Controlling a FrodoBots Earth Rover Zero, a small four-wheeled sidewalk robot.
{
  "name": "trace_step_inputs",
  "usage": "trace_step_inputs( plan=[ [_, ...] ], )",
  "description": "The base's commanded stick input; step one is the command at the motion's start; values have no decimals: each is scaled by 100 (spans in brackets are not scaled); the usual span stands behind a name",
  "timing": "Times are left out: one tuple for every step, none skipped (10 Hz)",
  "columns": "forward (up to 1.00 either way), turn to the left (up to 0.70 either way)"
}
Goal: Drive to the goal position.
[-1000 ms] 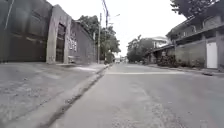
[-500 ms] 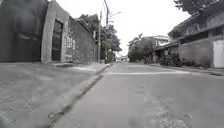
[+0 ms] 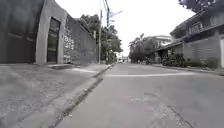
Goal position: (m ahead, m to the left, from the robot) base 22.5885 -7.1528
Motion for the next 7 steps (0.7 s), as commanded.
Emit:
trace_step_inputs(
  plan=[
    [100, 0],
    [100, 0],
    [100, -3],
    [100, -37],
    [100, -40],
    [100, -28],
    [100, -13]
  ],
)
